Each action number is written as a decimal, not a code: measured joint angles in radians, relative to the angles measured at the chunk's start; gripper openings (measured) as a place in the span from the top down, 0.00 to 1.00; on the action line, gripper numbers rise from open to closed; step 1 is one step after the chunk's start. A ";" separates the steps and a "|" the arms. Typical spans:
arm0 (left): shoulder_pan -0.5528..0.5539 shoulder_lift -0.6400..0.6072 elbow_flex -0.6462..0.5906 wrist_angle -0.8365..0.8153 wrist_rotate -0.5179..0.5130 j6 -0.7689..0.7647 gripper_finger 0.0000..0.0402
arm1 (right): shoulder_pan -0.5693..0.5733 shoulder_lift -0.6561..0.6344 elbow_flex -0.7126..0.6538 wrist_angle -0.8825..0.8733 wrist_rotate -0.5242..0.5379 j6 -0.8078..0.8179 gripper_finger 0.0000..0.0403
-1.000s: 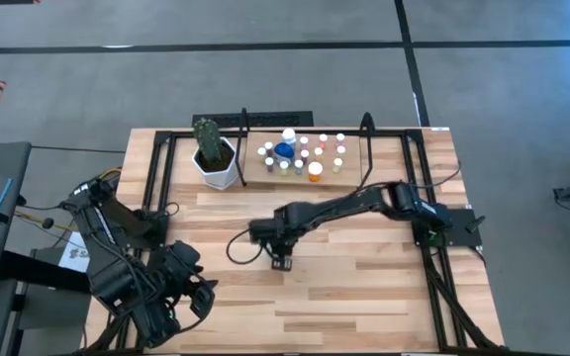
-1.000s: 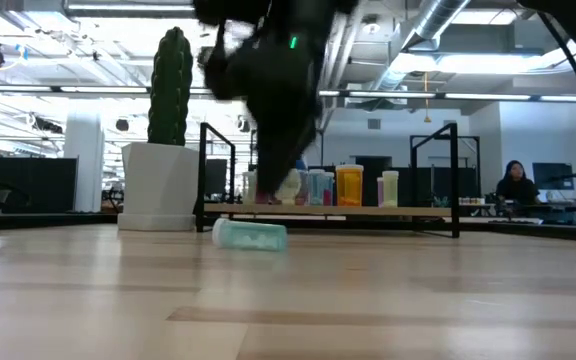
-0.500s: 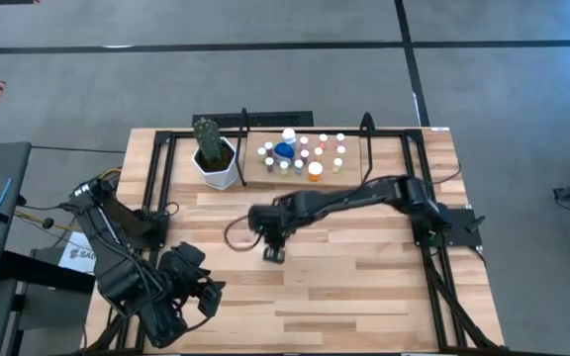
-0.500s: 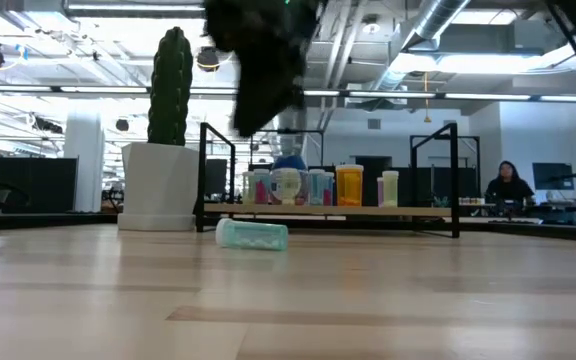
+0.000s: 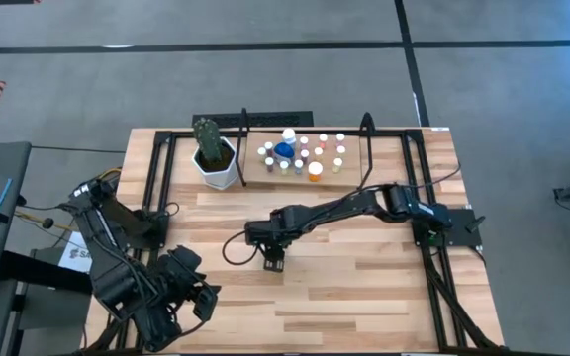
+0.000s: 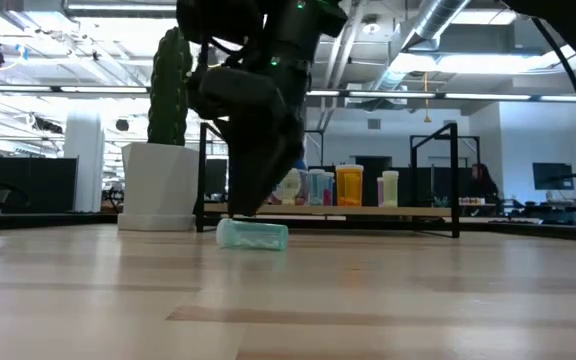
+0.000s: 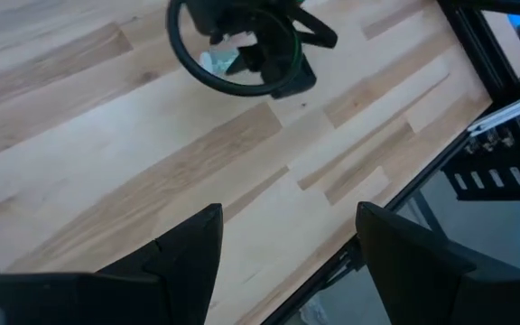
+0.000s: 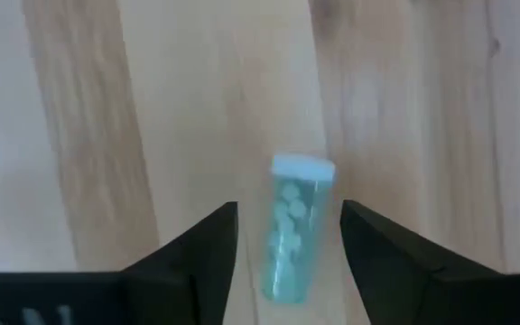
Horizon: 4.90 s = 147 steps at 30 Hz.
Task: Pick and place medicine bottles onto shelf by color
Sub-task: Put the small blue pill bottle on the shelf
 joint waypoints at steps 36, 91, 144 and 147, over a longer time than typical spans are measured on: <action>0.034 0.000 0.000 -0.026 -0.086 0.070 0.40 | -0.079 -0.209 -0.001 -0.094 -0.001 -0.036 0.76; 1.102 0.113 0.000 1.716 0.522 1.922 0.40 | -0.558 -0.925 0.000 0.217 -0.428 -0.447 0.75; 1.074 0.110 0.002 1.350 0.526 1.761 0.81 | -0.572 -0.923 0.155 -0.310 -0.356 -0.324 0.34; 1.083 0.110 0.002 1.229 0.526 1.709 0.81 | -0.571 -0.917 0.156 -0.362 -0.312 -0.290 0.34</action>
